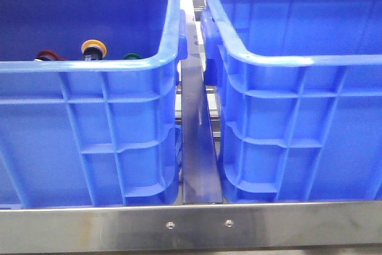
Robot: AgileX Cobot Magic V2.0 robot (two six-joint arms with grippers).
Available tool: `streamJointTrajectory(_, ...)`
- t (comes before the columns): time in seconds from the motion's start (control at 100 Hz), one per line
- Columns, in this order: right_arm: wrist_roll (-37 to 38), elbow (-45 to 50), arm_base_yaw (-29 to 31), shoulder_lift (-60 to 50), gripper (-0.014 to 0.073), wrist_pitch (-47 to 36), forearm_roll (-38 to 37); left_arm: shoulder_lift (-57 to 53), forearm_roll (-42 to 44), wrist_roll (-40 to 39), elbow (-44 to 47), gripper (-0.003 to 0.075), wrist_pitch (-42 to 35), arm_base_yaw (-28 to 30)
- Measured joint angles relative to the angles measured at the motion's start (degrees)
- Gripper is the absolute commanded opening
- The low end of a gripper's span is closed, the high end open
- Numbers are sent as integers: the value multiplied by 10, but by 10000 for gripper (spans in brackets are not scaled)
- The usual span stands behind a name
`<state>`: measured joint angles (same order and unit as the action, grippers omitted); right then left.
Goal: Pick red and yellow buttons and place in box
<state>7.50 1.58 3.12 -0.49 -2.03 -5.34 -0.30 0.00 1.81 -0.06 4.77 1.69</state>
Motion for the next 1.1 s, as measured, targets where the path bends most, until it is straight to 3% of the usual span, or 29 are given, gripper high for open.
streamJointTrajectory(0.68, 0, 0, 0, 0, -68, 0, 0, 0, -11, 0, -9, -20, 6, 0)
streamJointTrajectory(1.1, 0, 0, 0, 0, -68, 0, 0, 14, -18, 0, -191, -20, 136, 0)
